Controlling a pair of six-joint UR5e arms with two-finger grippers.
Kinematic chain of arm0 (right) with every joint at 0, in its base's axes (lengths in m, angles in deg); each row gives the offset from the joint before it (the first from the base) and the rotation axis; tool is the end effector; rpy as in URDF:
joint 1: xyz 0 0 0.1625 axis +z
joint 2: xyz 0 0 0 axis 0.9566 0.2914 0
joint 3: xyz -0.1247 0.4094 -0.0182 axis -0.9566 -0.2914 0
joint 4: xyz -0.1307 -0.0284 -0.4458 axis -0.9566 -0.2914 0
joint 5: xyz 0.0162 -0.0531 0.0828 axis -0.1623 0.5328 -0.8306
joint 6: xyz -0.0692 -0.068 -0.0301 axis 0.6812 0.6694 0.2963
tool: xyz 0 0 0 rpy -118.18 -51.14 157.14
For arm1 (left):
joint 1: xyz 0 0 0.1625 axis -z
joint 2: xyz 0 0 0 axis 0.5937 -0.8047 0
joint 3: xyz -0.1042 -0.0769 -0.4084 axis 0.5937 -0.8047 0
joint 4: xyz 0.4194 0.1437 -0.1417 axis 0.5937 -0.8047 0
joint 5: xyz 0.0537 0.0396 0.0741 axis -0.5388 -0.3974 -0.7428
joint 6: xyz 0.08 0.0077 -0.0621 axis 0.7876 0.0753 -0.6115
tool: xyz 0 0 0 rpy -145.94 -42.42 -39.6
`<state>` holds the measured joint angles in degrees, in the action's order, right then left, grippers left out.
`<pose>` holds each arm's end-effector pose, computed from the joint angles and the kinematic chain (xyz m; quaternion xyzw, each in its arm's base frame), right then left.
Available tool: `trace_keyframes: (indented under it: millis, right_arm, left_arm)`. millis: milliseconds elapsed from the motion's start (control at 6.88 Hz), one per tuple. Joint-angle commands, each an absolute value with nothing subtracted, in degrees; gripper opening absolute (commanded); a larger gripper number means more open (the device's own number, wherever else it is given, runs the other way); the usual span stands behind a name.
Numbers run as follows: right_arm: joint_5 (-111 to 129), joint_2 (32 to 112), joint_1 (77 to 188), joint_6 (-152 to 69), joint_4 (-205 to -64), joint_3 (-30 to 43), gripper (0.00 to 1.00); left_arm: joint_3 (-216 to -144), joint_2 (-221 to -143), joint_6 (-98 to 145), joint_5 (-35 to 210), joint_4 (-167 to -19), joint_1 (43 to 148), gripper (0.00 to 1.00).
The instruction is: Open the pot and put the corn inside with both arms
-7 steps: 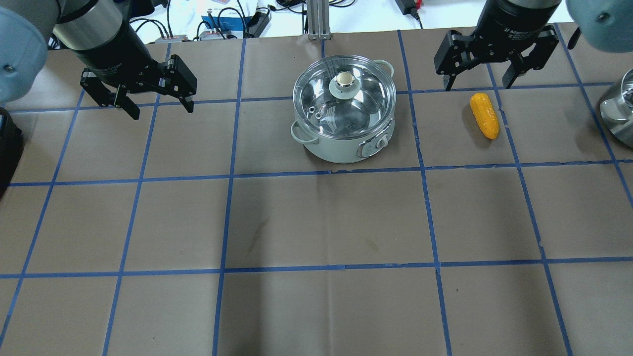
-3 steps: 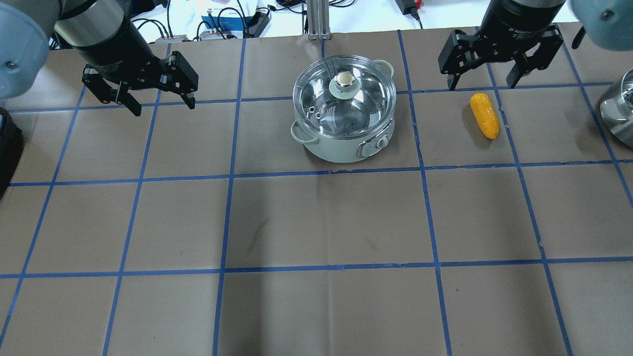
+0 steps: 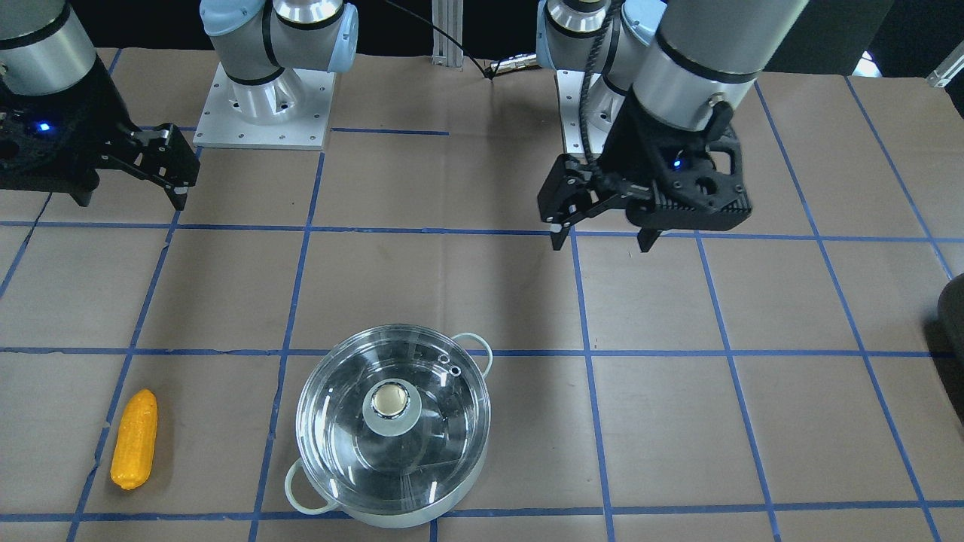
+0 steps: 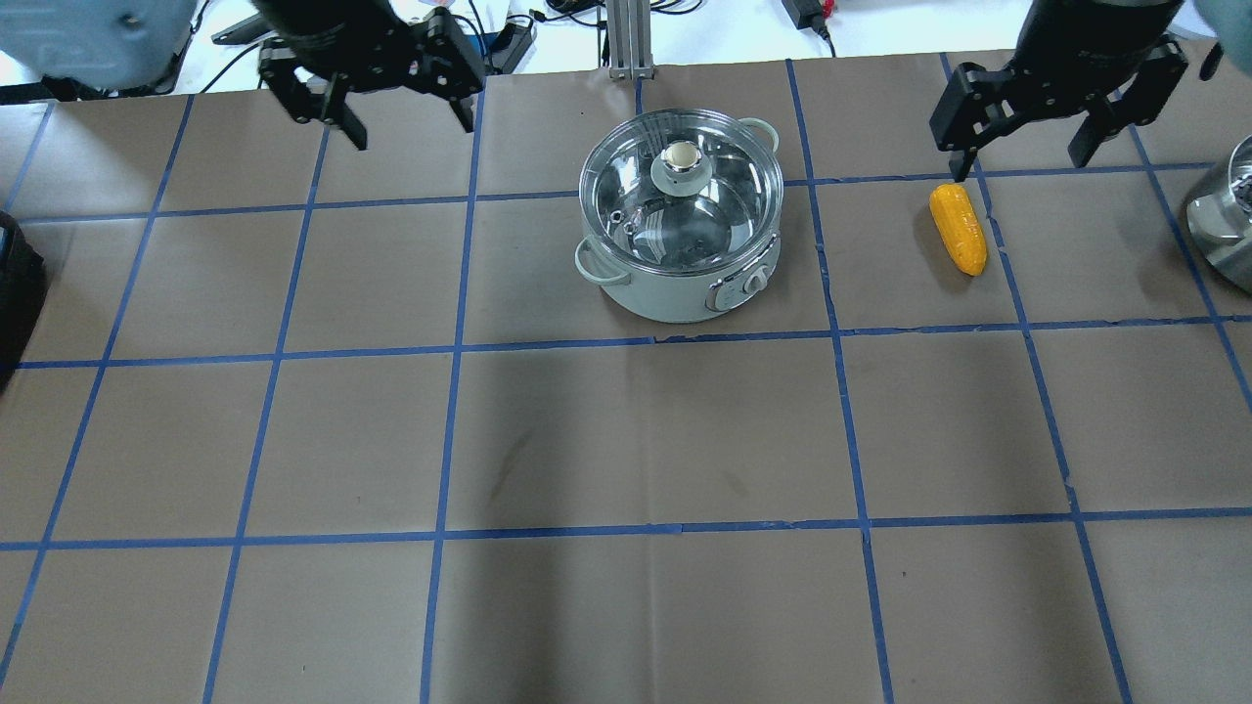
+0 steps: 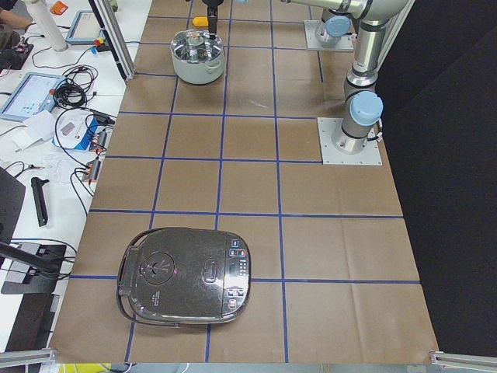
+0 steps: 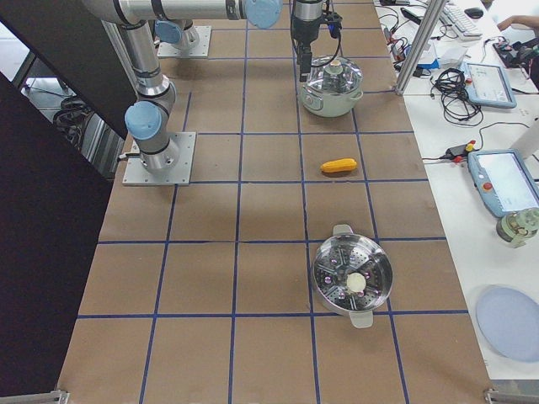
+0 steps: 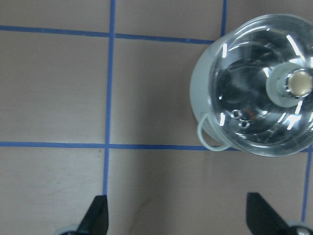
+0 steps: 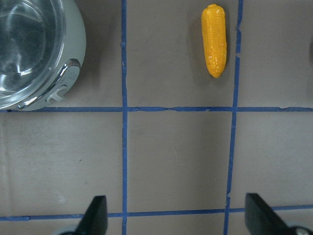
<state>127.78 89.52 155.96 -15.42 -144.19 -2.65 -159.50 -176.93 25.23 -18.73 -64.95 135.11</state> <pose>0.0523 -0.5778 0.5174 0.0218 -0.9985 -0.0054 0.0489 -0.2411 -0.6332 0.5275 0.0359 -0.9966 0.0477 0.0561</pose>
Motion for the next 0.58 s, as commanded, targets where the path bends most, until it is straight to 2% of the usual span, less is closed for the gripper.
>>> trace_keyframes:
  millis: [0, 291, 436]
  right_arm:
    - [127.2, 89.8, 149.9, -9.6, -143.4, -2.7, 1.00]
    - [123.8, 88.4, 147.4, -8.9, -146.7, -2.2, 0.95]
    - [122.0, 84.0, 147.1, -5.5, -151.6, -0.5, 0.96]
  left_arm:
    - [-153.3, -188.7, 13.2, -18.3, -55.2, 144.2, 1.00]
    - [-153.1, -196.7, 7.9, -18.5, -44.6, 148.4, 1.00]
    - [-153.1, -198.2, 7.8, -18.5, -42.4, 148.6, 1.00]
